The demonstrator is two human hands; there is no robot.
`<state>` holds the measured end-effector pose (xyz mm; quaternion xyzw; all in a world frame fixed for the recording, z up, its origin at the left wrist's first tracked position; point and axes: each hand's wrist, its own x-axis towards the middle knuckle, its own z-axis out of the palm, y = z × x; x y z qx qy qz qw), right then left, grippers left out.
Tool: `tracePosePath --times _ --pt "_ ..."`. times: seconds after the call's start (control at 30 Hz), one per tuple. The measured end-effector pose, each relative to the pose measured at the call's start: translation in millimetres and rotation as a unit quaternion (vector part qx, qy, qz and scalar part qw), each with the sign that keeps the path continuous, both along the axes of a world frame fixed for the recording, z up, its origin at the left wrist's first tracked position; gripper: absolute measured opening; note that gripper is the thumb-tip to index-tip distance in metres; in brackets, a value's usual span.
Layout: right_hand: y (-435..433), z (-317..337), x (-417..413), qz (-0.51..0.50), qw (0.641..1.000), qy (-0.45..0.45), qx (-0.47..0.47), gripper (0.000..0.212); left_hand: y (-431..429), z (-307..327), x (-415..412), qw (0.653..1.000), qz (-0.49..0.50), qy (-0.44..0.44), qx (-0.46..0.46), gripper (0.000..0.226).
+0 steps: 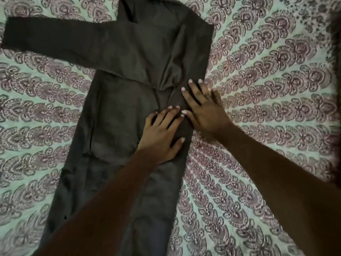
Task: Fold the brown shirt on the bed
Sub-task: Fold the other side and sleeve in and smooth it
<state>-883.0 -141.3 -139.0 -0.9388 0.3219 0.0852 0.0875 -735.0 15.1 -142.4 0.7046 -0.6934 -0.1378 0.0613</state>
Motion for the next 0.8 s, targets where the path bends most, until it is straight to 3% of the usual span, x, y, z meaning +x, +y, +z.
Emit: tracePosePath --times 0.43,0.7,0.8 --pt "213.8 13.1 -52.6 -0.047 0.996 0.038 0.067 0.077 255.3 11.1 -21.5 0.993 -0.084 -0.037 0.080 0.084" --pt "360.5 31.3 -84.8 -0.068 0.990 0.057 0.108 0.075 280.1 26.3 -18.3 0.989 -0.086 -0.010 0.118 0.096" --pt "380.6 40.5 -86.7 -0.089 0.986 0.053 0.127 0.069 276.9 33.0 -14.0 0.987 -0.103 0.008 0.119 0.089"
